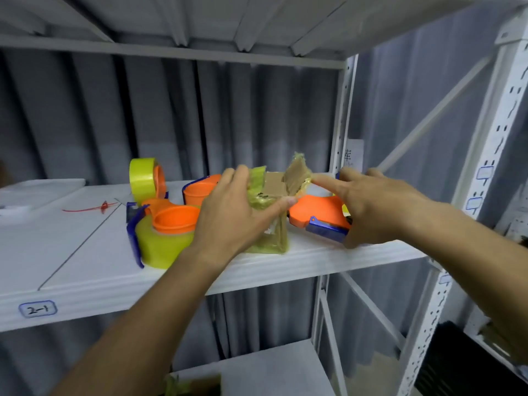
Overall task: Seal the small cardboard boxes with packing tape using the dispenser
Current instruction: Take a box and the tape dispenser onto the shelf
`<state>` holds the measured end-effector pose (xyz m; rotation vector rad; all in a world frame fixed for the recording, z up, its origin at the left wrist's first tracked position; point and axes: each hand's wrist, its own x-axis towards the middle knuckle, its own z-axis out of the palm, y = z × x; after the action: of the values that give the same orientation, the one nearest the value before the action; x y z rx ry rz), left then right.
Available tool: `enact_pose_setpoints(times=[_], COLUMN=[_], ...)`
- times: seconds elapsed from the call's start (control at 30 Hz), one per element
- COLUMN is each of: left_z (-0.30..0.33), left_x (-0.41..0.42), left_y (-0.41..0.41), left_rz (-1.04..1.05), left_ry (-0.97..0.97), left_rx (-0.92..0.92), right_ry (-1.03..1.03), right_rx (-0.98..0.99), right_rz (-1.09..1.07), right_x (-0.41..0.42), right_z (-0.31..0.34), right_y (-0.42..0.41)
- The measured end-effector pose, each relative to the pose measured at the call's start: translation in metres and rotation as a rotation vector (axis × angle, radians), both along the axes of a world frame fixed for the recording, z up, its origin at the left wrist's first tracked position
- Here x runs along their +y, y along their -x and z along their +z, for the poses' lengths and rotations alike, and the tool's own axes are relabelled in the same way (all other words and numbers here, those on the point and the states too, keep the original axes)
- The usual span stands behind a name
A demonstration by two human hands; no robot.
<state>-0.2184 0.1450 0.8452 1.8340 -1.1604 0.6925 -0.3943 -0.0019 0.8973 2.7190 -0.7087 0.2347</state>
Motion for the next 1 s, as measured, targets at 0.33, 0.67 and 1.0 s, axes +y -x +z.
enact_pose_setpoints(times=[0.33, 0.67, 1.0], left_z=[-0.005, -0.011, -0.002], left_x=[-0.021, -0.044, -0.049], left_y=[0.010, 0.019, 0.021], left_rz=[0.190, 0.214, 0.216], left_ry=[0.020, 0.106, 0.064], left_rx=[-0.131, 0.003, 0.076], right_ry=[-0.050, 0.033, 0.035], right_rx=[-0.023, -0.133, -0.110], right_rz=[0.011, -0.010, -0.018], right_x=[-0.015, -0.020, -0.024], right_z=[-0.010, -0.018, -0.021], right_y=[-0.003, -0.006, -0.001])
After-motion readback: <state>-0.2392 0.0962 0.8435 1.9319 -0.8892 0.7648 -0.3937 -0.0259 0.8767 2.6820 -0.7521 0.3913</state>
